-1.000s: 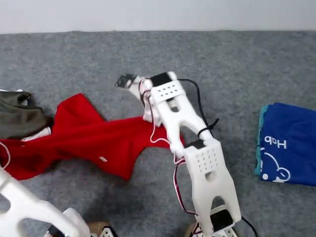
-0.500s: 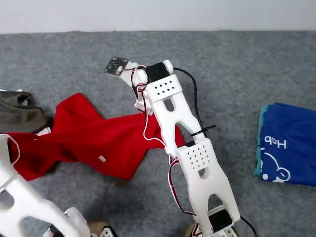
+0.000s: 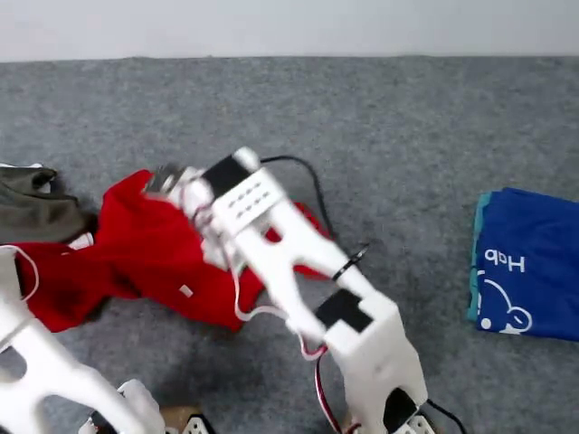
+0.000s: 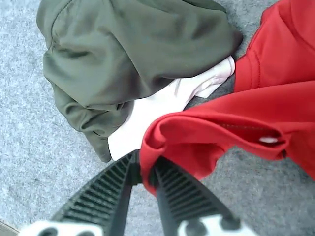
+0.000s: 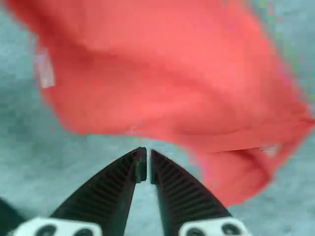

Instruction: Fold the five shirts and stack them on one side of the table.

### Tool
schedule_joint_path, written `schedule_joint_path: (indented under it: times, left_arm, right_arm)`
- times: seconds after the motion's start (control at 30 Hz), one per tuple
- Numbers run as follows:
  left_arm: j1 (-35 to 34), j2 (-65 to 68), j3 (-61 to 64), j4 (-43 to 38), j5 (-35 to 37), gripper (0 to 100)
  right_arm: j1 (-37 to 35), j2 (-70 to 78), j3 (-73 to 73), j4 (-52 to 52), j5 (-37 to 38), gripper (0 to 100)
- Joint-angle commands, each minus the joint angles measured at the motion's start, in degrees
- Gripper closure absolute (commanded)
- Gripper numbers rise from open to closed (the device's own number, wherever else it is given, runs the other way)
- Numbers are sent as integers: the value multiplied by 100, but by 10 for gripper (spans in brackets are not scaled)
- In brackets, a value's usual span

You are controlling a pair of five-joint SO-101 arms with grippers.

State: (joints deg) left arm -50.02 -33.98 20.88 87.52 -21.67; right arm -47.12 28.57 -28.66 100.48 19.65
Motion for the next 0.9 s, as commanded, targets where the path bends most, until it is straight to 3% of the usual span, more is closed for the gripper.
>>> schedule_joint_path:
  times: [0.0,0.37,0.87]
  left_arm:
    - [26,-35,-13,-176,88,987]
    - [18,-35,-4,-141,62,986]
    - [18,-35,-4,-132,62,986]
  right_arm:
    - [-523,-567,589,224,-448,824]
    - [-1332,-215,782,-400,-554,783]
    - [-1147,1244,774,-1033,-756,798]
